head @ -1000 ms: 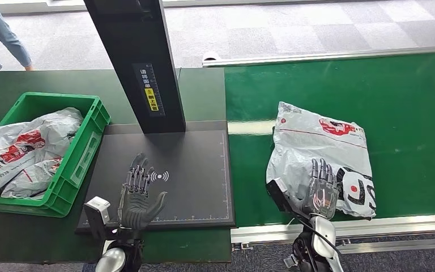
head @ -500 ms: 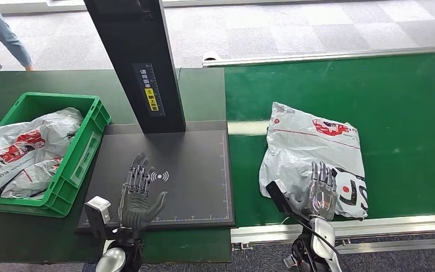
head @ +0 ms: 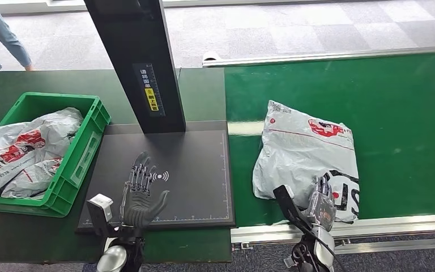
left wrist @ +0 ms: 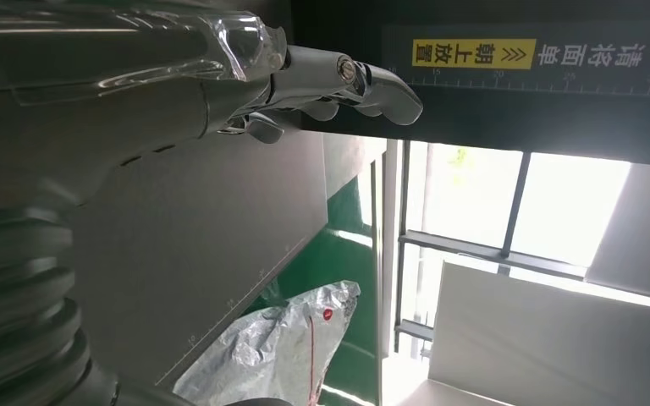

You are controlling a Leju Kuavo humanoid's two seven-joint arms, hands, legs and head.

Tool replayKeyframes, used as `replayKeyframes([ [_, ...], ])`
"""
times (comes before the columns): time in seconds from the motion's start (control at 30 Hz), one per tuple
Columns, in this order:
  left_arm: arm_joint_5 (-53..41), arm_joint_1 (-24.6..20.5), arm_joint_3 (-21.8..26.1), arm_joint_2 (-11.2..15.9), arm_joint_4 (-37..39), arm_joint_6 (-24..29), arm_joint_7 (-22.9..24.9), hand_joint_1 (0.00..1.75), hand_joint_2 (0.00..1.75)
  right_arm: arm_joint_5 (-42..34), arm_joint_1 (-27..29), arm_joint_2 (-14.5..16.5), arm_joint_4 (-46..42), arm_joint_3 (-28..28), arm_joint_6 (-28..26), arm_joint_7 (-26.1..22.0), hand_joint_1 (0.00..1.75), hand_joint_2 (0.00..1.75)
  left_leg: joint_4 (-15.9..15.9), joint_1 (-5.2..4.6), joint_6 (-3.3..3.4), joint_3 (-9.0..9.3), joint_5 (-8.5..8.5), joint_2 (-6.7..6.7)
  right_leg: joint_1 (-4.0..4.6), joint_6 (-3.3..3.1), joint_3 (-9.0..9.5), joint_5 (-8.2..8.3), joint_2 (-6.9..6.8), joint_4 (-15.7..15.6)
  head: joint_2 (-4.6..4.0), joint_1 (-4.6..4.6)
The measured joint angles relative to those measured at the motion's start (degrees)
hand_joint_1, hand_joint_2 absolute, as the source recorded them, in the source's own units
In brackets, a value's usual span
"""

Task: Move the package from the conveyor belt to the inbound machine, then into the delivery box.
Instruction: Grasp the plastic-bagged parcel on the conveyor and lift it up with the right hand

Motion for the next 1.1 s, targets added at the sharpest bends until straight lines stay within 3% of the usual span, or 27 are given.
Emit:
replayKeyframes([
  [0.07,0.11,-0.46,-0.14,0.01,0.44,-0.02,0.00,0.00,1.75,-2.31,-1.13,0.01,1.75,-1.82,1.28,-1.15,1.68,1.75,0.00,0.00,0.00,0.11,0.00,0.00,0.00,0.00,0.09,0.00,0.00,0.00,0.00,0.00],
  [0.1,0.23,-0.68,-0.21,0.01,0.67,-0.02,-0.01,0.00,1.75,-3.33,-1.63,0.02,2.51,-2.63,1.91,-1.76,1.75,1.75,0.00,0.00,0.00,0.16,0.00,0.00,0.00,0.00,0.14,-0.01,-0.01,-0.01,0.00,-0.01],
  [0.47,1.41,-2.04,-1.46,0.11,2.86,0.78,-0.70,0.00,1.75,-7.38,-4.85,-0.03,6.21,-7.77,3.03,-6.21,1.75,1.75,0.01,-0.01,0.02,0.40,0.01,-0.03,-0.01,0.01,0.39,0.01,-0.03,-0.01,0.00,0.01],
  [0.57,2.03,-2.29,-1.83,0.20,3.53,1.50,-1.22,0.00,1.75,-8.80,-4.95,0.07,6.29,-8.10,1.67,-9.78,1.75,1.75,0.01,-0.01,0.02,0.38,0.01,-0.03,0.00,0.01,0.38,0.01,-0.03,0.00,0.00,0.01],
  [0.67,2.31,-2.38,-2.19,0.25,3.93,2.24,-1.60,0.00,1.75,-11.41,-4.63,0.93,5.27,-8.09,0.47,-16.38,1.75,1.75,0.01,0.00,0.01,0.33,0.01,-0.01,0.01,0.01,0.34,0.01,-0.03,0.01,0.00,0.01],
  [0.73,2.32,-2.38,-2.33,0.29,4.00,2.68,-1.79,0.00,1.75,-13.67,-3.37,2.36,1.50,-7.14,0.26,-20.18,1.75,1.75,0.01,0.00,0.01,0.30,0.01,-0.01,0.01,0.01,0.31,0.01,-0.03,0.01,0.00,0.00],
  [0.87,2.16,-2.35,-2.33,0.48,3.94,3.38,-2.30,0.00,1.75,-18.33,0.42,4.83,-10.58,-1.59,0.64,-22.86,1.75,1.75,0.00,0.00,0.01,0.26,0.01,-0.03,0.01,0.00,0.27,-0.01,-0.03,0.01,0.00,-0.01],
  [1.1,1.88,-1.92,-2.08,1.07,2.34,4.69,-2.93,0.00,1.75,-21.46,8.59,5.43,-36.74,10.62,0.66,-20.68,1.75,1.75,0.00,-0.01,0.01,0.16,0.01,-0.04,0.00,0.01,0.21,-0.01,-0.07,0.01,0.00,0.00],
])
